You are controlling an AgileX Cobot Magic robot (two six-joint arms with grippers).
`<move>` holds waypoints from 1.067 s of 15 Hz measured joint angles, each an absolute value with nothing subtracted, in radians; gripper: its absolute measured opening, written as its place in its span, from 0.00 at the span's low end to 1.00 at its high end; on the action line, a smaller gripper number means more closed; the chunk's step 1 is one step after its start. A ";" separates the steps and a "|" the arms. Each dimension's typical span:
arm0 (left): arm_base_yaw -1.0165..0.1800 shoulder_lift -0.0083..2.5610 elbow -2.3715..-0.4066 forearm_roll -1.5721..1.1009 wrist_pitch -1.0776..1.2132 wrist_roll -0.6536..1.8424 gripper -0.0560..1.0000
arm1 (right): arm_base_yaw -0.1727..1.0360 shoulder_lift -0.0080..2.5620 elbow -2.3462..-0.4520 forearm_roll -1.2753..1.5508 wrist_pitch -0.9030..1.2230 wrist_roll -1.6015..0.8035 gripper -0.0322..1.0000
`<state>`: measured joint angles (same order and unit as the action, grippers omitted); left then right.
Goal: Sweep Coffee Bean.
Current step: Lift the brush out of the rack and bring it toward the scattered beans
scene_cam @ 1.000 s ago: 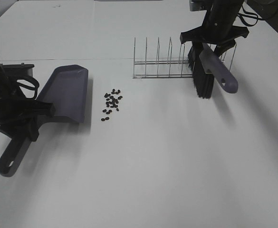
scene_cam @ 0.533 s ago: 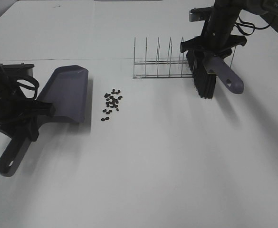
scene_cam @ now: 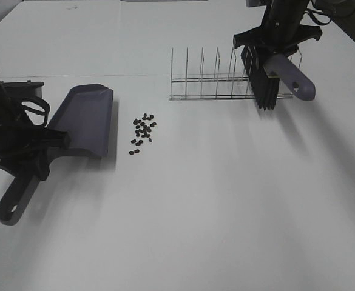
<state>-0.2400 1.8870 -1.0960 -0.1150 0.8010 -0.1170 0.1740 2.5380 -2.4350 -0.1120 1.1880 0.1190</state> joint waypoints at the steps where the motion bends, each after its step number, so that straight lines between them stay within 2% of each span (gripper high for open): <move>1: -0.240 1.887 -1.096 -0.113 0.801 -0.117 0.38 | 0.174 2.519 -2.436 -0.113 1.196 0.119 0.33; 8: -0.240 1.868 -1.096 -0.067 0.801 -0.120 0.38 | 0.210 2.318 -2.415 -0.067 1.224 0.103 0.33; 11: -0.254 1.809 -1.095 0.027 0.822 -0.226 0.38 | 0.277 2.232 -2.273 -0.059 1.225 0.096 0.33; 16: -0.354 1.866 -1.030 0.053 0.775 -0.364 0.38 | 0.375 2.128 -2.004 -0.062 1.231 0.133 0.33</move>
